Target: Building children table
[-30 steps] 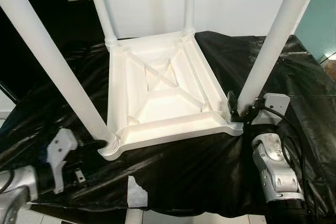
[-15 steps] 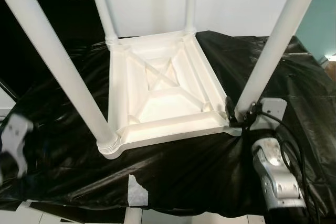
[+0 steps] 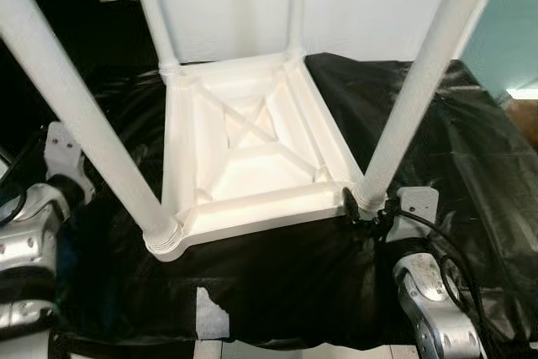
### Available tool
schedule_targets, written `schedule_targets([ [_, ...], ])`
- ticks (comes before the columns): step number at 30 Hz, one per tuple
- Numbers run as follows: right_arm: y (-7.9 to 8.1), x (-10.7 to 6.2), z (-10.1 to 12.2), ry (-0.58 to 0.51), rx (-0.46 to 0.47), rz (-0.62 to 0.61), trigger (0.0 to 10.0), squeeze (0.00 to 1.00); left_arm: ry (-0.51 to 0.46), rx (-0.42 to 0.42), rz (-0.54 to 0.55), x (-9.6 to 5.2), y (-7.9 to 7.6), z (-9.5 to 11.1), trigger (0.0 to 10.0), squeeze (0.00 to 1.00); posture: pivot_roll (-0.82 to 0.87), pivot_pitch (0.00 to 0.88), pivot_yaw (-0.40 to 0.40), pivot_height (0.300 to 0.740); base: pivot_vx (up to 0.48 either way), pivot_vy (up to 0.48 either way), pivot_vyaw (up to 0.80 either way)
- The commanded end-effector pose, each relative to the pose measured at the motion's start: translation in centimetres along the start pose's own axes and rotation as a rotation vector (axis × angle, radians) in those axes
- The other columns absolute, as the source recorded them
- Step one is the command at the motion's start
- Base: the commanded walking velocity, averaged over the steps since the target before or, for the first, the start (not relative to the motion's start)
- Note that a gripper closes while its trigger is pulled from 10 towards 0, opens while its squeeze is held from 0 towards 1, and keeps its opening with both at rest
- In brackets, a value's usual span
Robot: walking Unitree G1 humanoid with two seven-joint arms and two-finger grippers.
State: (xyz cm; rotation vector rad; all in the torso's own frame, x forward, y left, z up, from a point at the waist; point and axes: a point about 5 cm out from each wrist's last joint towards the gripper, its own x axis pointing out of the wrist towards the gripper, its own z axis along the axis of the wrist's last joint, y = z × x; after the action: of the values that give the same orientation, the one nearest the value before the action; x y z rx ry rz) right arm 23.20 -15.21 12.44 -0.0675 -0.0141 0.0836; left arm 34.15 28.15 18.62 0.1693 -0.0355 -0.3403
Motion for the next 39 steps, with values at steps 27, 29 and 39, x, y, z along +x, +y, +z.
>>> schedule_targets([
  [27,0.0,-0.4,-1.6,0.277,0.147,-0.136,10.0,0.00,-0.293,-0.292,-0.538,1.4,-7.9,0.3,10.0,0.00,-0.14,0.044,0.031,0.740,0.000,0.000,0.00],
  [29,0.0,-0.2,-1.7,0.280,0.142,-0.144,10.0,0.00,-0.304,-0.303,-0.585,1.0,-8.4,0.3,10.0,0.00,-0.13,0.043,0.030,0.740,0.000,0.000,0.00],
  [39,0.1,1.3,-1.6,0.302,0.157,-0.219,10.0,0.00,-0.301,-0.373,-0.837,-1.3,-12.0,-0.5,10.0,0.00,-0.12,0.041,0.026,0.740,0.000,0.000,0.00],
])
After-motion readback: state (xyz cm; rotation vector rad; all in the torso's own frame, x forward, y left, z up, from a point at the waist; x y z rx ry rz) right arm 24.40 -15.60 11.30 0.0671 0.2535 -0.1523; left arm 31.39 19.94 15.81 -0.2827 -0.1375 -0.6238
